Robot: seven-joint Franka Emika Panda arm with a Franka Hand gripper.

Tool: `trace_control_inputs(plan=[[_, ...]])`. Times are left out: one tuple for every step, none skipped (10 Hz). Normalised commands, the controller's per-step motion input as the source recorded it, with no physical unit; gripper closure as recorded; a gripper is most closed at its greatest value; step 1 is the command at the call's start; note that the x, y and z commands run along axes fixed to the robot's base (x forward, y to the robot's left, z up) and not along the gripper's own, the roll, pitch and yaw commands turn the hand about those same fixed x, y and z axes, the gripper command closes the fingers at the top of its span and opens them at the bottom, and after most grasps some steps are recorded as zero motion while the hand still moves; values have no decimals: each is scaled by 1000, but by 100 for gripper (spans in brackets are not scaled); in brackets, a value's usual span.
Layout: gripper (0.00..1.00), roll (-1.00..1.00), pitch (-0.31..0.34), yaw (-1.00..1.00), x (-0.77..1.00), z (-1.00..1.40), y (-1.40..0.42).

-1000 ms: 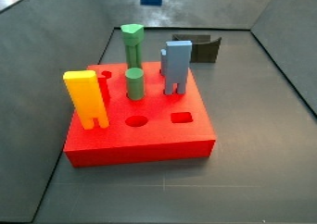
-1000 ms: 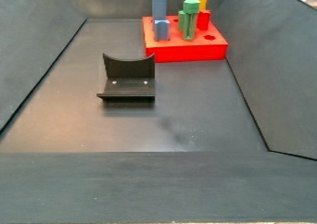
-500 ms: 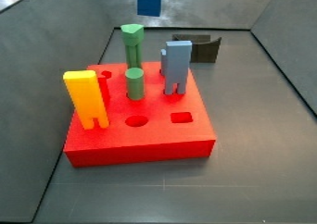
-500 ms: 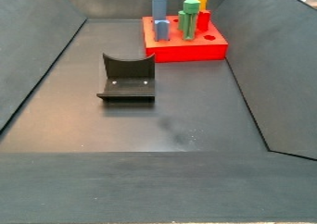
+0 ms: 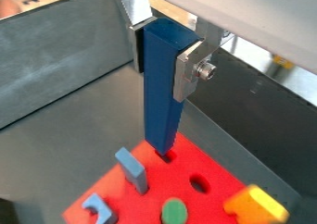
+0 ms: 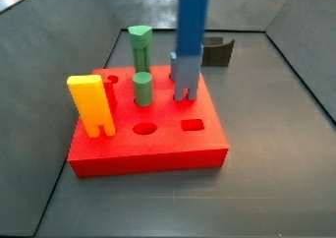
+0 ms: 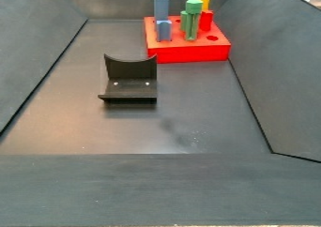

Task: Pick up the rectangle object. Move up. Place the rectangle object on the fixture. Regrasp the rectangle object. Move to above the board. Insert the rectangle object.
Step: Insert the rectangle object.

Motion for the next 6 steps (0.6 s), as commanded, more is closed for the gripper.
trace_control_inputs(plan=[[100, 39, -211, 360, 317, -683, -291], [100, 146, -221, 83, -49, -740, -157], [100, 179, -204, 94, -240, -757, -83], [100, 164, -193, 86, -183, -786, -111], [100, 110, -120, 0, -71, -763, -66], [100, 0, -220, 0, -6, -731, -89]])
